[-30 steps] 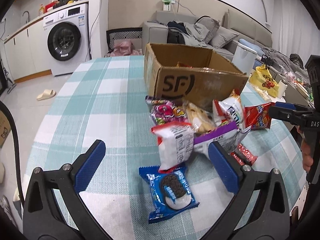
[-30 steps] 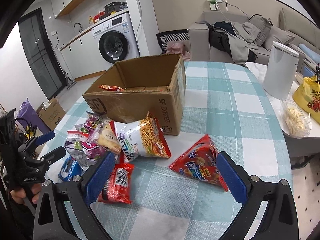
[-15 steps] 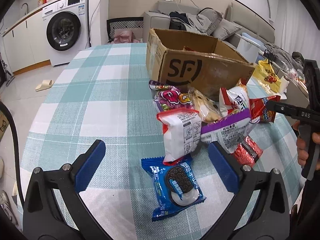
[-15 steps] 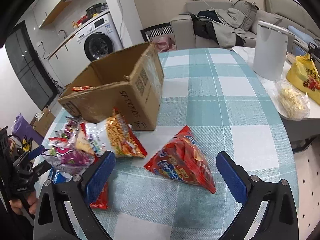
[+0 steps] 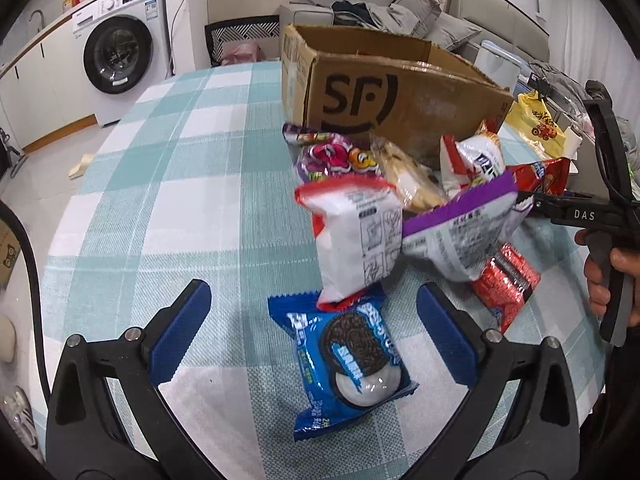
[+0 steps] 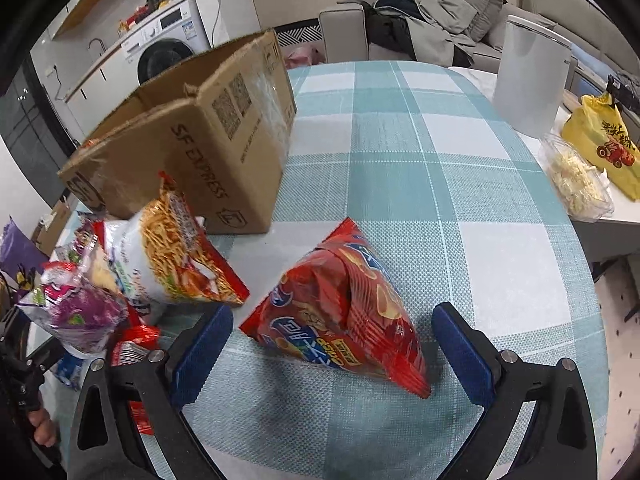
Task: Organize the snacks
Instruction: 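Grasp the red triangular chip bag with the right tool while the left tool grasps the blue Oreo pack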
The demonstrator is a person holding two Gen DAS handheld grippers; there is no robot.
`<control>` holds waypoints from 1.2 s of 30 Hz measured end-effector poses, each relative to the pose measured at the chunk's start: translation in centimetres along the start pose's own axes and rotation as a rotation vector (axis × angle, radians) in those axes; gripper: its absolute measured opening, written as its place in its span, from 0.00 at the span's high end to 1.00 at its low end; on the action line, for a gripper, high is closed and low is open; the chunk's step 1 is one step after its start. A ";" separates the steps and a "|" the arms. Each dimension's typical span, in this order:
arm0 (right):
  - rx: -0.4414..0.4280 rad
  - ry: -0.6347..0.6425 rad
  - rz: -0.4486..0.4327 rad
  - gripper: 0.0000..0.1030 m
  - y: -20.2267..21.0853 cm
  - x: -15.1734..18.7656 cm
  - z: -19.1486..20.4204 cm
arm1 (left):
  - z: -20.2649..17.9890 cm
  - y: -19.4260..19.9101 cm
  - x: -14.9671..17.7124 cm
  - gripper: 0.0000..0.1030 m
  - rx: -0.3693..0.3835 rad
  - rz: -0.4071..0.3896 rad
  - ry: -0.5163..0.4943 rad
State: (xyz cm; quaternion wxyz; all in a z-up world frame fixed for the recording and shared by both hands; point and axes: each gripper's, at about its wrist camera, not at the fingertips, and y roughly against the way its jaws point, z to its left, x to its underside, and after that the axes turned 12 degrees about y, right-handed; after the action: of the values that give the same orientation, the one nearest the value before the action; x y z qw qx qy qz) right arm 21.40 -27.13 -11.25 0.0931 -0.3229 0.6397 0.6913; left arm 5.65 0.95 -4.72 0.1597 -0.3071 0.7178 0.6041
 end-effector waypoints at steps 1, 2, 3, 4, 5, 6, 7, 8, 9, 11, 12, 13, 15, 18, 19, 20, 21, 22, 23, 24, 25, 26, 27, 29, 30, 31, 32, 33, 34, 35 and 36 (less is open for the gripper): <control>0.013 0.009 0.002 0.02 -0.1 0.0 0.1 | 0.1 -0.2 0.1 0.01 -0.005 0.008 0.012; 0.020 0.016 0.003 0.03 -0.2 0.0 0.1 | 0.1 -0.3 0.1 0.01 -0.008 0.016 0.017; 0.033 0.021 0.005 0.05 -0.2 0.0 0.1 | 0.0 -0.4 0.3 0.01 -0.010 0.022 0.018; 0.042 0.021 0.006 0.06 -0.2 0.0 0.1 | -0.1 -0.5 0.4 0.01 -0.014 0.024 0.016; 0.055 0.023 0.009 0.10 -0.2 -0.1 0.2 | -0.3 -0.6 0.5 0.01 -0.018 0.021 0.014; 0.063 0.026 0.010 0.12 -0.2 0.0 0.3 | -0.3 -0.6 0.6 0.01 -0.022 0.019 0.012; 0.070 0.035 0.008 0.13 -0.2 0.0 0.5 | -0.4 -0.7 0.8 0.01 -0.029 0.023 0.015; 0.072 0.044 0.007 0.16 -0.2 0.0 0.7 | -0.5 -0.9 0.8 0.01 -0.030 0.030 0.022; 0.079 0.056 0.008 0.18 -0.1 0.1 1.0 | -0.5 -0.8 1.0 0.01 -0.026 0.032 0.029; 0.081 0.061 0.006 0.22 0.0 0.2 1.3 | -0.4 -0.9 1.1 0.01 -0.012 0.047 0.053; 0.078 0.059 0.006 0.24 0.0 0.2 1.4 | -0.3 -1.1 1.1 0.01 -0.007 0.057 0.060; 0.075 0.065 0.003 0.25 0.1 0.3 1.6 | -0.4 -1.2 1.2 0.01 -0.010 0.065 0.064; 0.064 0.073 0.001 0.31 0.2 0.3 1.9 | -0.5 -1.5 1.2 0.01 -0.027 0.070 0.062; 0.040 0.087 -0.004 0.41 0.5 0.2 2.3 | -0.9 -1.8 1.2 0.01 -0.051 0.073 0.043; 0.033 0.090 -0.006 0.42 0.6 0.2 2.2 | -0.9 -2.0 1.3 0.01 -0.059 0.075 0.033; 0.029 0.092 -0.009 0.44 0.7 0.2 2.2 | -1.0 -2.1 1.3 0.01 -0.065 0.076 0.026; 0.024 0.090 -0.013 0.47 0.8 0.3 2.1 | -1.1 -2.1 1.4 0.01 -0.070 0.076 0.022; 0.014 0.091 -0.014 0.48 0.8 0.3 2.1 | -1.3 -2.2 1.5 0.01 -0.078 0.077 0.016; 0.009 0.094 -0.015 0.48 0.9 0.3 2.0 | -1.4 -2.2 1.5 0.01 -0.084 0.078 0.012; 0.003 0.095 -0.018 0.49 0.9 0.2 2.0 | -1.5 -2.3 1.5 0.01 -0.093 0.080 0.006; -0.005 0.096 -0.019 0.50 1.0 0.2 1.8 | -1.6 -2.3 1.6 0.01 -0.099 0.079 0.001; -0.008 0.096 -0.019 0.51 1.1 0.2 1.8 | -1.6 -2.3 1.6 0.01 -0.101 0.080 0.005; -0.009 0.098 -0.020 0.51 1.1 0.2 1.7 | -1.5 -2.3 1.6 0.01 -0.100 0.080 0.007; -0.004 0.105 -0.020 0.52 1.2 0.2 1.5 | -1.5 -2.3 1.6 0.01 -0.102 0.079 0.008; -0.003 0.110 -0.020 0.52 1.3 0.2 1.5 | -1.5 -2.3 1.6 0.01 -0.102 0.079 0.008; -0.001 0.117 -0.023 0.52 1.4 0.2 1.5 | -1.5 -2.3 1.6 0.01 -0.103 0.079 0.010; 0.002 0.121 -0.025 0.53 1.5 0.2 1.5 | -1.5 -2.4 1.6 0.01 -0.103 0.079 0.011; 0.004 0.124 -0.026 0.53 1.6 0.3 1.5 | -1.6 -2.2 1.7 0.01 -0.104 0.079 0.011; 0.004 0.132 -0.028 0.54 1.7 0.2 1.6 | -1.7 -2.2 1.7 0.01 -0.105 0.078 0.011; 0.002 0.136 -0.029 0.54 1.7 0.3 1.6 | -1.7 -2.2 1.7 0.01 -0.104 0.078 0.011; -0.001 0.140 -0.029 0.54 1.8 0.3 1.6 | -1.7 -2.2 1.7 0.02 -0.102 0.079 0.012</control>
State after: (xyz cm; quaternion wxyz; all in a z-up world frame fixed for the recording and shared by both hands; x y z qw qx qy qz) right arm 19.71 -25.94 -10.00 0.0580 -0.3799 0.6396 0.6657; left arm 6.01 -1.26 -7.05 0.1155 -0.2901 0.6985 0.6439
